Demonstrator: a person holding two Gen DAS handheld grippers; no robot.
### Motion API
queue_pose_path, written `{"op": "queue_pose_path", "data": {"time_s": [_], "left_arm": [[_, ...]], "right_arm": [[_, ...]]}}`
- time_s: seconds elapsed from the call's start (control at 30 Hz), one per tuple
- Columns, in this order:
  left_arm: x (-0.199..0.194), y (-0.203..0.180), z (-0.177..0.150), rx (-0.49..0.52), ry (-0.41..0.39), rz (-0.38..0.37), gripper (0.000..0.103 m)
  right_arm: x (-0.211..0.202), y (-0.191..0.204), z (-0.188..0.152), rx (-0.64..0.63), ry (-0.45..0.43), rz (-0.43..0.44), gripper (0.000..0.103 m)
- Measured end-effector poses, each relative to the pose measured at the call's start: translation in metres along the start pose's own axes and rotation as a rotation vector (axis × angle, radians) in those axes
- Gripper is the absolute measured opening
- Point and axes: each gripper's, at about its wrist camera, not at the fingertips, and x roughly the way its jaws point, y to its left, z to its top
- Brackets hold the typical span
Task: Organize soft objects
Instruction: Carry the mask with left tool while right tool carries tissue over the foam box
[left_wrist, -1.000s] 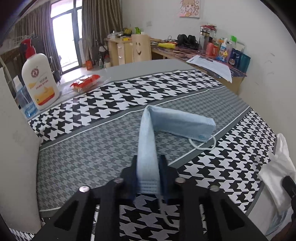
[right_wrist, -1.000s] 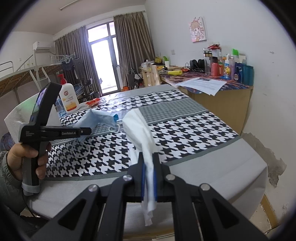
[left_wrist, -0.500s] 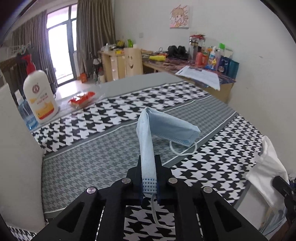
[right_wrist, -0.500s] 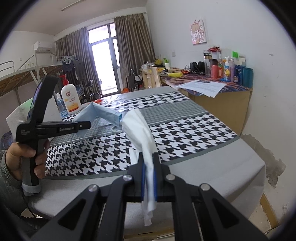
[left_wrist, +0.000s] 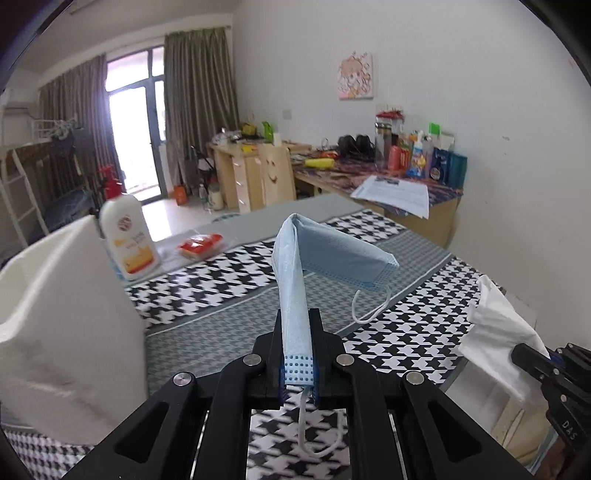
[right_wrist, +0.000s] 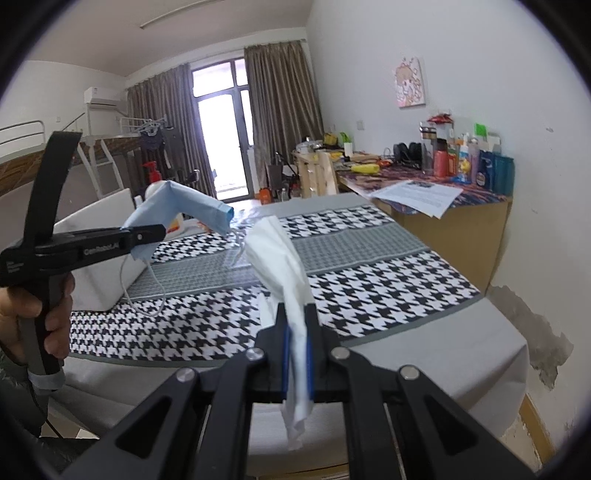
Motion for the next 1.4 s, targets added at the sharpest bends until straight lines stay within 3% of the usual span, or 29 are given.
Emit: {"op": "queue_pose_path", "data": {"time_s": [0.67,1.1,1.4], "left_arm": [[-0.125,0.060,-0.029,-0.066,-0.178,0.174,0.010],[-0.171,0.099,-0.062,-0.097,-0.210,0.289,0.010],[-0.206,0.137,-0.093,-0.186,-0.234,0.415,0.010]], "right_arm": [[-0.023,0.075,0.023,-0.110,-0.074,0.150,0.010],[-0.025,0.144,0.028,-0.187,-0.075,0.283,0.010],[-0.025,0.199,0.028,-0.277,-0.095,0.409,0.010]]}}
